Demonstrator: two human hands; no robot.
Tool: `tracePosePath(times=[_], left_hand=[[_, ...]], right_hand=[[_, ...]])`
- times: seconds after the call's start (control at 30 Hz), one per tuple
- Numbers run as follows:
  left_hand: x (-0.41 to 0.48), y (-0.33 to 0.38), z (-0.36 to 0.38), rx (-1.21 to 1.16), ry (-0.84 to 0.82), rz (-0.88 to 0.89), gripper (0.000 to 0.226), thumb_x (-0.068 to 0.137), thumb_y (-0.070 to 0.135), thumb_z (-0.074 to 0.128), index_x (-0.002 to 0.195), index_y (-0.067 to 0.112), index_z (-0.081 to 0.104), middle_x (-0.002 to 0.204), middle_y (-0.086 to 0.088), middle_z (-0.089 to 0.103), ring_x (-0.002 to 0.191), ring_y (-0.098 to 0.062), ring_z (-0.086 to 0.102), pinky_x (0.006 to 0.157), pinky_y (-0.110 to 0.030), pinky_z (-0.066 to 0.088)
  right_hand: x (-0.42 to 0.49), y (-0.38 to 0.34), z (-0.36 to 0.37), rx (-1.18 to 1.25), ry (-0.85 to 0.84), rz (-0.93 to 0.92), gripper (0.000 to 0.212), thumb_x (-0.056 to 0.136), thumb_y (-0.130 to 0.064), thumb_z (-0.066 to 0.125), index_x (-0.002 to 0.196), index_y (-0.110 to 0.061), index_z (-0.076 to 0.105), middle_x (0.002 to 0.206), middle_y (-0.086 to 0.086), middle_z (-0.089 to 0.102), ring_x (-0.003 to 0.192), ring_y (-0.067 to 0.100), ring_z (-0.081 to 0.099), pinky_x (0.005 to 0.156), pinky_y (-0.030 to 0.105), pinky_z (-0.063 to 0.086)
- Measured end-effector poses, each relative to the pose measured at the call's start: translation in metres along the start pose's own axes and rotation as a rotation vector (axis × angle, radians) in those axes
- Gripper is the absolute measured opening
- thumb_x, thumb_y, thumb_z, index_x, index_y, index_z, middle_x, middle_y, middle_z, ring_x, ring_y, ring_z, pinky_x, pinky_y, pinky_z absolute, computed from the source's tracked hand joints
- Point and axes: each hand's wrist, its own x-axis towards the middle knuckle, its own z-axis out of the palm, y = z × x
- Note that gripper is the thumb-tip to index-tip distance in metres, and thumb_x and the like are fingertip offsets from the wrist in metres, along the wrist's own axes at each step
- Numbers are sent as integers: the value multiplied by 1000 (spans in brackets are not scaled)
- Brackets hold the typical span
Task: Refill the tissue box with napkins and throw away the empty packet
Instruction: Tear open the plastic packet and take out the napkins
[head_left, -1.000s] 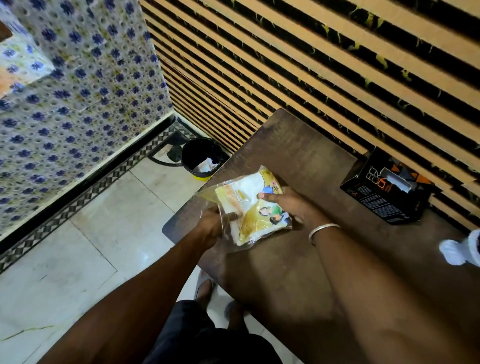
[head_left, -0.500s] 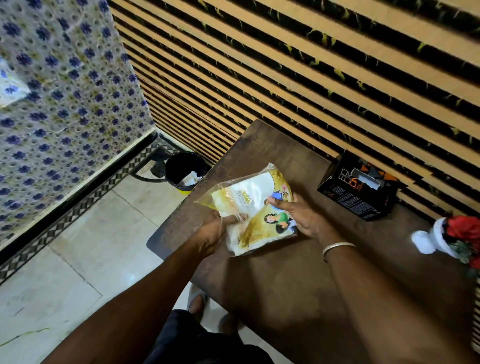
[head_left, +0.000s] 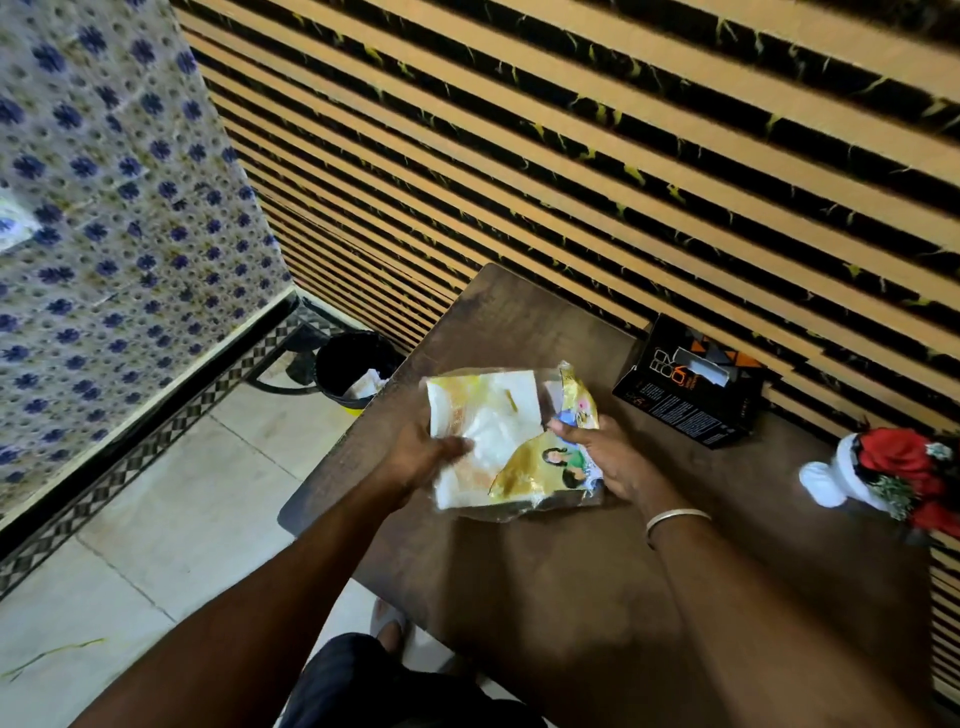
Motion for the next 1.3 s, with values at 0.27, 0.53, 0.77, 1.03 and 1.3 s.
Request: tracePosePath(times=[0.27, 0.53, 0.77, 1.03, 1.3], left_hand=[[10, 28, -79, -44, 217, 143, 35, 83, 0, 70, 117, 2, 59, 99, -18, 72, 66, -20, 74, 48, -29, 57], [9, 25, -145, -300, 374, 210, 37, 84, -4, 68, 118, 8, 63, 108, -13, 74, 94, -35, 72, 74, -48, 59], [11, 16, -110, -195, 182, 125, 35, 83, -8, 68, 117, -3, 61, 104, -19, 74, 90, -38, 73, 69, -44, 61], [28, 18, -66, -246, -139, 10, 41, 85, -6, 65, 124, 1, 60, 117, -18, 71, 104, -38, 70, 78, -43, 61], [42, 17, -40, -37, -163, 56, 44, 79, 3, 77, 120, 12, 65, 115, -12, 73, 105, -34, 70, 91, -52, 56]], right_hand=[[37, 6, 7, 21, 374, 84, 28, 81, -7, 75, 106, -2, 62, 91, 17, 70, 74, 31, 69, 62, 41, 58], [124, 19, 32, 252, 337, 121, 62, 65, -14, 77, 122, -6, 55, 115, 21, 69, 93, 39, 71, 78, 59, 59], [96, -35, 51, -117, 442, 3, 70, 82, -26, 74, 139, -9, 37, 138, 26, 53, 110, 39, 64, 92, 55, 56], [4, -35, 64, -80, -117, -219, 79, 76, -55, 75, 144, -32, 42, 136, -11, 56, 126, 8, 54, 100, 29, 46], [8, -14, 61, -85, -300, -35, 43, 82, -20, 79, 121, -19, 63, 118, 5, 74, 100, 19, 73, 89, 39, 60]])
